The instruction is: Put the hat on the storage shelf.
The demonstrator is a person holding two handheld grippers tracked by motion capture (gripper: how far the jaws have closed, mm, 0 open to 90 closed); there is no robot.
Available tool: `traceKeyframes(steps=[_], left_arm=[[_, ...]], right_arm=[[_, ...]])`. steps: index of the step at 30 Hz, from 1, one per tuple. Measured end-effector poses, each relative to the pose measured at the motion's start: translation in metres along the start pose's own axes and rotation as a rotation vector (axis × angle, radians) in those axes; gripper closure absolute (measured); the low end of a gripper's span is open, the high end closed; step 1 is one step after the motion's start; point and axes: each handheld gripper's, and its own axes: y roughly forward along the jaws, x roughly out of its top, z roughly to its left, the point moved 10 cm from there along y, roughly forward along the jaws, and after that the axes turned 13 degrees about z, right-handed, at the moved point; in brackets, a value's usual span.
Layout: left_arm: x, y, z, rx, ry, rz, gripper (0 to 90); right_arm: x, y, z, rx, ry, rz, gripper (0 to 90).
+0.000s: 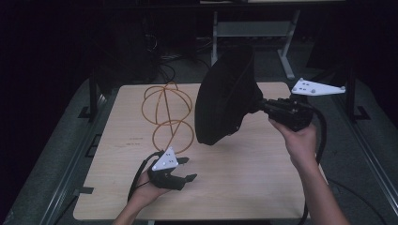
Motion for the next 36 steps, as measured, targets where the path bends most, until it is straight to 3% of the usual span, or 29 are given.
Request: traceKeyframes(steps=[10,26,36], left_arm=[[-0.001,0.001,0.0,-0.003,0.005,0.003,35.5],[0.0,0.004,-0.002,-0.012,-0.004,-0.004,35.6],[0.0,0.008,0.001,-0.014,0.02,0.015,35.5]], right_arm=[[0.024,0.021,0.001,0.025,0.003,0.007,87.0],[0.06,0.046,0.017,0.072,-0.02,0.001,87.0],[0.085,0.067,0.029,0.095,-0.047,0.014,86.9]])
